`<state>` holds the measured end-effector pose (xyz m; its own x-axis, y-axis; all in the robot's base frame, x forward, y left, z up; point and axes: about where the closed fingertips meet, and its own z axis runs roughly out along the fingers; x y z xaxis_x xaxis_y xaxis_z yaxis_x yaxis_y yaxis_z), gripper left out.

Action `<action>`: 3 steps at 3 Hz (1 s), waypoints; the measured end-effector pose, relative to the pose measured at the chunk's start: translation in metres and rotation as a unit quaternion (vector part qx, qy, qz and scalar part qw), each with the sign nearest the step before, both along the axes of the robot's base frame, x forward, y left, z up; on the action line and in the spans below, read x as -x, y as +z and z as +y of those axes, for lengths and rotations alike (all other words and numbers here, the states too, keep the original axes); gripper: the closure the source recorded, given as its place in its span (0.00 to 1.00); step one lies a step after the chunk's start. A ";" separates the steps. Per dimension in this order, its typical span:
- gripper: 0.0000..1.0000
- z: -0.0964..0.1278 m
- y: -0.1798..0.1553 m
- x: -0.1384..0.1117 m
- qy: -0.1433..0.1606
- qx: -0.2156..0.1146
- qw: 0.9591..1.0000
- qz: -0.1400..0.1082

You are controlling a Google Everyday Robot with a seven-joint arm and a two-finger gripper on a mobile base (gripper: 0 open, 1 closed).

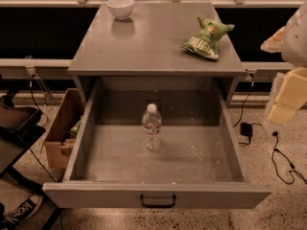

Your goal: Pick water bottle from top drawer and place on counter

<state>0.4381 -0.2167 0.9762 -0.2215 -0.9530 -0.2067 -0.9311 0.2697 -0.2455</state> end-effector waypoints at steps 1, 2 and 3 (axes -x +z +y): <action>0.00 0.000 0.000 0.000 0.000 0.000 1.000 0.000; 0.00 0.003 -0.011 -0.003 -0.002 -0.041 0.999 -0.004; 0.00 0.001 -0.070 -0.017 -0.003 -0.140 0.990 -0.001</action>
Offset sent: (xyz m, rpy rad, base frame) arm 0.0219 0.0095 -0.0623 0.5774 -0.0444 -0.0274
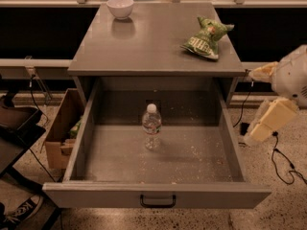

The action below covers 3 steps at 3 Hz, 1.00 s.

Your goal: Pick water bottle from top drawer and place on counter

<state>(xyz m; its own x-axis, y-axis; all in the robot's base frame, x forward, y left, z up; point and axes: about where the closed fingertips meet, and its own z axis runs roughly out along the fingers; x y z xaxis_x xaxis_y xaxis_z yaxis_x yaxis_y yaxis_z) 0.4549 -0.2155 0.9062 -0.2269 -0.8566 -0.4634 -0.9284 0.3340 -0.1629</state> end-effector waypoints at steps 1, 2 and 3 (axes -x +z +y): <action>0.00 0.012 -0.057 -0.024 -0.003 -0.125 0.992 -0.022; 0.00 0.043 -0.080 -0.066 -0.012 -0.282 0.957 -0.060; 0.00 0.067 -0.077 -0.084 -0.004 -0.358 0.931 -0.068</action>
Offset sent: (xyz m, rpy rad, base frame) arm 0.1021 0.0573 -0.0861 0.9034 -0.1900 -0.0542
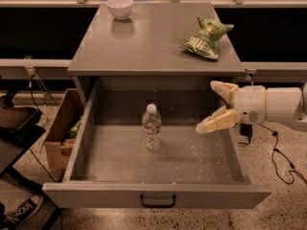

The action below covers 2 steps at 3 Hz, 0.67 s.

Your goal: Pick water bottle from top drawer and place on counter

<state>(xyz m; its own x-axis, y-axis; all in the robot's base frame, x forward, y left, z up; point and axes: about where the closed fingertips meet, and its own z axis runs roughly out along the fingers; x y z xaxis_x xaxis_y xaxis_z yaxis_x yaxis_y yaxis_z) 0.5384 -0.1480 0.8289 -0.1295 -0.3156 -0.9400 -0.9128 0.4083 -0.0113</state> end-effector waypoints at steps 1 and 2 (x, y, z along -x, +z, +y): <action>0.00 0.003 -0.001 0.000 0.003 -0.006 1.000 0.002; 0.00 0.024 -0.028 -0.001 0.010 -0.014 1.000 0.003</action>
Offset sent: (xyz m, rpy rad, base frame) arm 0.0031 0.0548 -0.0756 0.0540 0.0112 0.0368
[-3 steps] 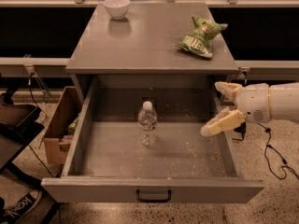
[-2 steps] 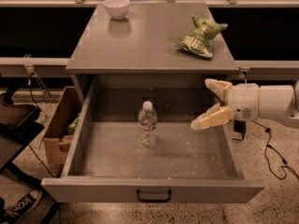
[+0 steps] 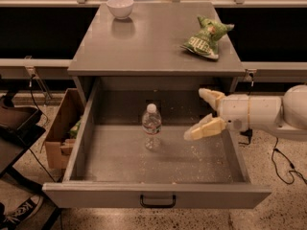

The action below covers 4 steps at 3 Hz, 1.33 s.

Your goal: Pick water bottle from top drawer and place on counter

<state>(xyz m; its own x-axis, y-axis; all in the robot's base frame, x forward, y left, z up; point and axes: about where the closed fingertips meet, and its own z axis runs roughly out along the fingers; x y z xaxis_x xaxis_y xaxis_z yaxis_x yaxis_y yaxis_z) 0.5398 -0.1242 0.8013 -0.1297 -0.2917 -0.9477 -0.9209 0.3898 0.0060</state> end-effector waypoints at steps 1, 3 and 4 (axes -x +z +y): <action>0.00 0.035 -0.057 -0.025 0.000 -0.014 1.000 -0.006; 0.01 0.079 -0.081 -0.054 0.003 -0.091 0.996 -0.015; 0.23 0.099 -0.080 -0.060 0.023 -0.119 0.992 -0.022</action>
Offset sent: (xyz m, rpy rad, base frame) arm 0.0619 0.0598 -0.1178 0.1411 0.0012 -0.0602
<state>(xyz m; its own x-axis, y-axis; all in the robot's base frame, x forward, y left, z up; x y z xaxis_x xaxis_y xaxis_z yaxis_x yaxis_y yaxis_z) 0.5998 -0.0255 0.7218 -0.0775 -0.0640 -0.9949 -0.9394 0.3389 0.0514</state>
